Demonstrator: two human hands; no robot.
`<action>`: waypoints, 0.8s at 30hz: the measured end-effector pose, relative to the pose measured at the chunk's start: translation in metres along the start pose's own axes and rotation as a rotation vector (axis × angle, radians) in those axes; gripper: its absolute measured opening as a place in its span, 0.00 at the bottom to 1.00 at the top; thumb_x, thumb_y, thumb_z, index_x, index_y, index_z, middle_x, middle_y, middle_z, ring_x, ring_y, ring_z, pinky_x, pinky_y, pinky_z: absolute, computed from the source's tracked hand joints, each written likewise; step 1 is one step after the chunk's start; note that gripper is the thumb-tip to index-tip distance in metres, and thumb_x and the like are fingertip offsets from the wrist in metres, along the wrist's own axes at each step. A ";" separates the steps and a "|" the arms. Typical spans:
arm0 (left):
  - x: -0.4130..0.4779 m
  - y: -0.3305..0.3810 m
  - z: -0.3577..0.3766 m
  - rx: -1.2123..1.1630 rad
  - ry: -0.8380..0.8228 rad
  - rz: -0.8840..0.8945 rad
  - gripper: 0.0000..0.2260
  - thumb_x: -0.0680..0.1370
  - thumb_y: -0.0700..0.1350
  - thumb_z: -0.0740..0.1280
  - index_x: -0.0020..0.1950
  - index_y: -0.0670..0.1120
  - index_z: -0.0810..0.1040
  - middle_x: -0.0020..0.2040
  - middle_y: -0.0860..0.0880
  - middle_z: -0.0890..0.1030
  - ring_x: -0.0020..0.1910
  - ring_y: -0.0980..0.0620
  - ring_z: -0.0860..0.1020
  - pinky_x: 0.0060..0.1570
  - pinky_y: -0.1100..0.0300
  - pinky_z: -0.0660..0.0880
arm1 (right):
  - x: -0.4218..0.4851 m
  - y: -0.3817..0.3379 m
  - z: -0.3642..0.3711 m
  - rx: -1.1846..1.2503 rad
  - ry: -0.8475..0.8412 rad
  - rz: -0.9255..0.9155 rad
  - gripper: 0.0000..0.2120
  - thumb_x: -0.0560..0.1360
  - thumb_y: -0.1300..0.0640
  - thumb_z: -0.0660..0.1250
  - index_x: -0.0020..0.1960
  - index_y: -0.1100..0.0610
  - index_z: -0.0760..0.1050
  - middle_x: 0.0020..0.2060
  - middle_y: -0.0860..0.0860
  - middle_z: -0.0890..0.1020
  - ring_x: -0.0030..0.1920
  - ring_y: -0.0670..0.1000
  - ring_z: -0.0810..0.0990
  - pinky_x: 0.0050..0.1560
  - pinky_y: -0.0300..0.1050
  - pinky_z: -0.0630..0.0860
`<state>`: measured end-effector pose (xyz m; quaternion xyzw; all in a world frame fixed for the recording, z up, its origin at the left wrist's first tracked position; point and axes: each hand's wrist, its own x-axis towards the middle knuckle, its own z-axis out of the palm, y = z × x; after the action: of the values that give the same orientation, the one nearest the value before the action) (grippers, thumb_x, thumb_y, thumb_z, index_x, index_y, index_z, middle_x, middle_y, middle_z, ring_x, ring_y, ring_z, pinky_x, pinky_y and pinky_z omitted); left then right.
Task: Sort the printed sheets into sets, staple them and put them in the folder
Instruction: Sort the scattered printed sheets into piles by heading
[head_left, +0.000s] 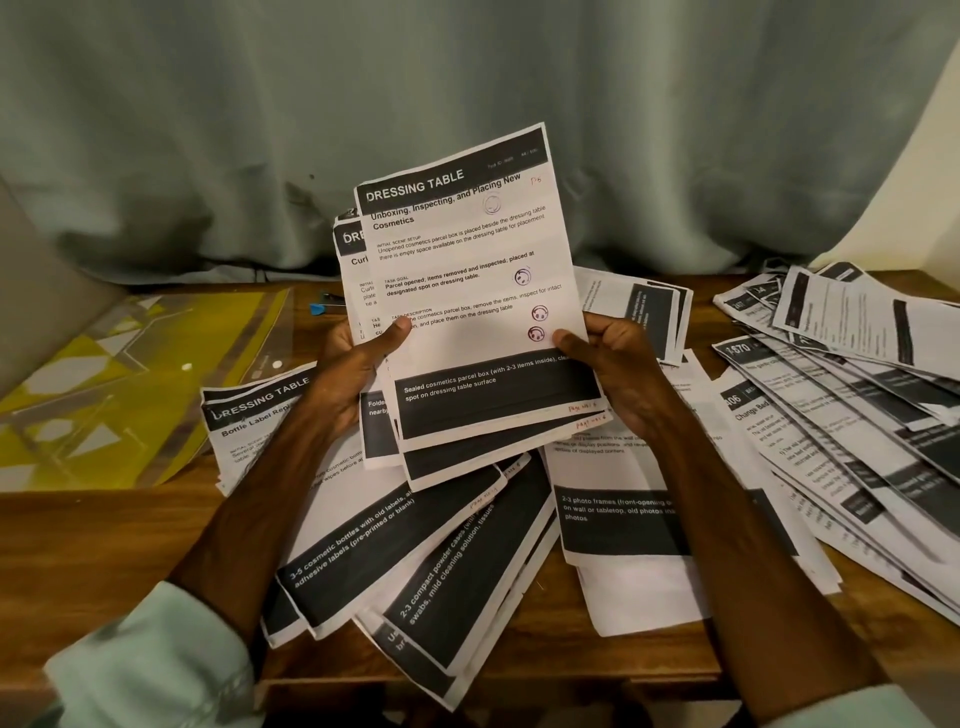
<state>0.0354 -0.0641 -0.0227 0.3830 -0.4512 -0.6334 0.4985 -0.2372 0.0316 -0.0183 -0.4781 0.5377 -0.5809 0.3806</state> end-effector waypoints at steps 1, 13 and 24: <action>0.000 0.000 0.000 0.002 -0.007 -0.001 0.22 0.76 0.39 0.73 0.69 0.43 0.75 0.58 0.44 0.85 0.54 0.42 0.85 0.47 0.45 0.84 | 0.000 0.000 0.000 -0.001 0.000 0.001 0.08 0.79 0.57 0.70 0.57 0.52 0.80 0.51 0.46 0.86 0.51 0.49 0.86 0.49 0.42 0.83; -0.001 0.000 0.000 0.022 -0.018 0.006 0.22 0.77 0.40 0.73 0.70 0.43 0.75 0.59 0.44 0.85 0.55 0.42 0.85 0.49 0.43 0.84 | -0.002 -0.002 -0.001 0.008 0.003 0.018 0.07 0.79 0.57 0.70 0.56 0.49 0.80 0.50 0.44 0.86 0.50 0.48 0.86 0.46 0.40 0.83; -0.001 -0.001 0.000 0.037 -0.020 0.022 0.28 0.70 0.43 0.77 0.69 0.43 0.75 0.60 0.43 0.85 0.56 0.41 0.84 0.53 0.40 0.82 | -0.002 -0.004 -0.002 0.005 -0.002 0.040 0.06 0.79 0.57 0.69 0.55 0.50 0.80 0.49 0.45 0.86 0.48 0.48 0.86 0.45 0.40 0.83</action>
<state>0.0357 -0.0628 -0.0239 0.3807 -0.4720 -0.6232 0.4939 -0.2384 0.0348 -0.0147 -0.4670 0.5455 -0.5737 0.3940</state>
